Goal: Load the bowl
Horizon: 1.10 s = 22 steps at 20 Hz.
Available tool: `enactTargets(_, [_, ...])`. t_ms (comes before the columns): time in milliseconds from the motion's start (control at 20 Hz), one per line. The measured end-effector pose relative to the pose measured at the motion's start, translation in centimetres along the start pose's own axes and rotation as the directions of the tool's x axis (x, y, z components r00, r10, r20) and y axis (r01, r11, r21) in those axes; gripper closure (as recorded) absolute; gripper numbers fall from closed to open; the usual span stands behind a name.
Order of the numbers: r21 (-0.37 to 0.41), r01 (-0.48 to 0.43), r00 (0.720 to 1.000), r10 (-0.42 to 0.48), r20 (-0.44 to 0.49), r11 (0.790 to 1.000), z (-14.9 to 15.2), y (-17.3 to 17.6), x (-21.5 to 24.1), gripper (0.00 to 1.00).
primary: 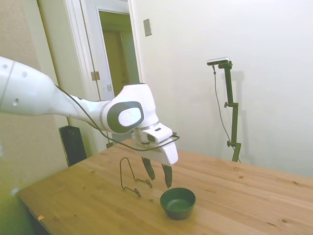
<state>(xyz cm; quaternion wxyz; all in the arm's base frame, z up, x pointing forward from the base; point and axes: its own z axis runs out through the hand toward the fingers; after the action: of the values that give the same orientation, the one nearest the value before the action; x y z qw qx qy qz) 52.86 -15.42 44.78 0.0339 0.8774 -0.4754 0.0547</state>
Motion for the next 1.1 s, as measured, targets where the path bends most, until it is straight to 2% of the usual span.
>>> enactTargets(250, [-0.068,0.029,1.0,-0.029,-0.008,0.997,1.5,-0.5,1.8,0.0])
enactTargets(450, [-0.079,0.045,0.999,-0.046,0.0,0.996,2.2,-0.6,1.9,0.0])
enactTargets(700, [-0.079,0.084,0.996,-0.084,0.003,0.993,4.7,-2.7,0.8,0.0])
enactTargets(1100, [-0.082,0.078,0.997,-0.078,0.005,0.994,5.2,-3.6,0.0,0.0])
